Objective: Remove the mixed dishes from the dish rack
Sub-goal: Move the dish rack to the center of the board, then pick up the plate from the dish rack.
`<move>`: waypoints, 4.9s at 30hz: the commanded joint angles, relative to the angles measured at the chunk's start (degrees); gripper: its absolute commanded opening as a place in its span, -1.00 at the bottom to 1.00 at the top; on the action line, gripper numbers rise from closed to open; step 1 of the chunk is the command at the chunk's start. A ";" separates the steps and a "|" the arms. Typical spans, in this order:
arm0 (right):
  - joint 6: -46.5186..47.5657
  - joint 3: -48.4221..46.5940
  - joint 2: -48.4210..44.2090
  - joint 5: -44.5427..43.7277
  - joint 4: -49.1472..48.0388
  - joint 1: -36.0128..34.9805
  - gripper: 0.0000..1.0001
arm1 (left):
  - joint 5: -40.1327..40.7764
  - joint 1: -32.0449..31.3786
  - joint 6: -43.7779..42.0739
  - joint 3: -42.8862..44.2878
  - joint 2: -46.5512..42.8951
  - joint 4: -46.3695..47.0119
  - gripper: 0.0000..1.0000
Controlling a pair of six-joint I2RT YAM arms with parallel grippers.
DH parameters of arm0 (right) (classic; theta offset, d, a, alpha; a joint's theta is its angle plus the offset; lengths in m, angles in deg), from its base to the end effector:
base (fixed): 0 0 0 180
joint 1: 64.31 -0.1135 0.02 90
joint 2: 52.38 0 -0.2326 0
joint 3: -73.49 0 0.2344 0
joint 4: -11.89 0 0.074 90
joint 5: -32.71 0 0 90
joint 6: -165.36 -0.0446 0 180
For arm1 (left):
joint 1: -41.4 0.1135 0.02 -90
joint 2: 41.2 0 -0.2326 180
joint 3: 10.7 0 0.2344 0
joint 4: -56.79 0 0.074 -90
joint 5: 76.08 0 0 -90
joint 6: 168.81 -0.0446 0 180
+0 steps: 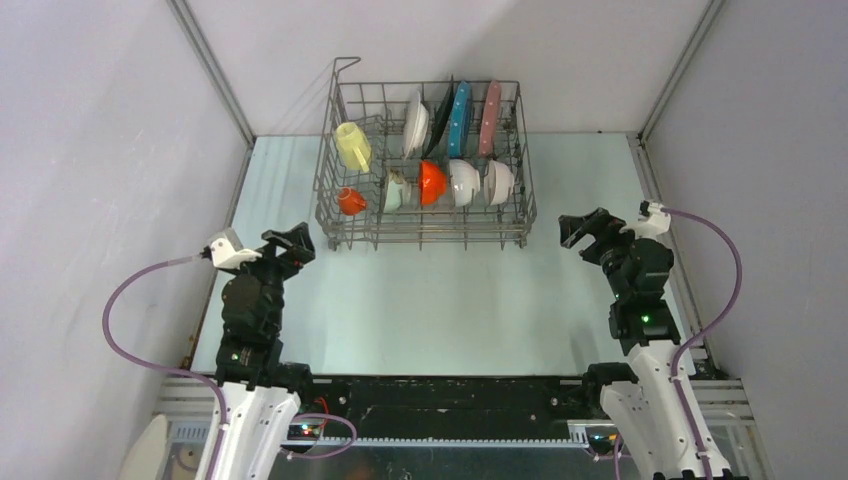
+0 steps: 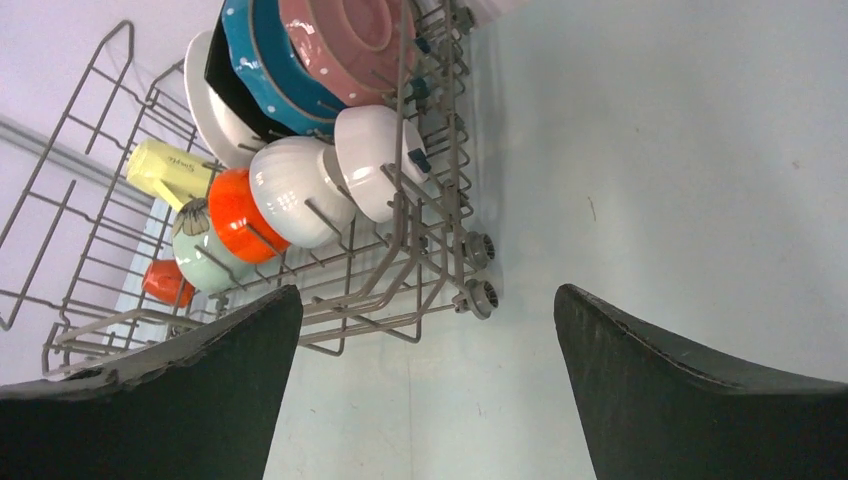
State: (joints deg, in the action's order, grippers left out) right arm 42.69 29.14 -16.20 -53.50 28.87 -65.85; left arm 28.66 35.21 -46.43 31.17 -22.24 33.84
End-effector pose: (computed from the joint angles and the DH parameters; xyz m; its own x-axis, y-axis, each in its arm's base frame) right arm 0.1812 0.0078 0.2660 -0.1786 0.5340 -0.8264 0.0051 0.8404 0.5420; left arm 0.1335 -0.0031 0.2802 0.0790 -0.5295 -0.8446 -0.1259 0.8352 -0.5354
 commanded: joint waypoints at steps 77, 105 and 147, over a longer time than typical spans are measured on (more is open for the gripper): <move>2.23 -17.10 27.62 -20.58 16.27 -25.54 -1.00 | -7.24 -9.44 13.71 3.62 14.66 -9.53 -1.00; 3.87 -13.02 17.31 -28.13 15.34 -24.77 -0.03 | -5.24 -18.76 11.90 7.90 -2.25 -25.32 0.88; 0.51 -60.92 65.60 -54.59 29.78 -33.16 0.07 | 33.58 -18.76 8.94 8.53 -0.26 -21.38 0.99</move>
State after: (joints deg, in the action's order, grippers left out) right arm 45.34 -28.83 48.08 -105.37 58.11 -99.36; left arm 60.39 16.65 -36.00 40.27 -22.24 11.04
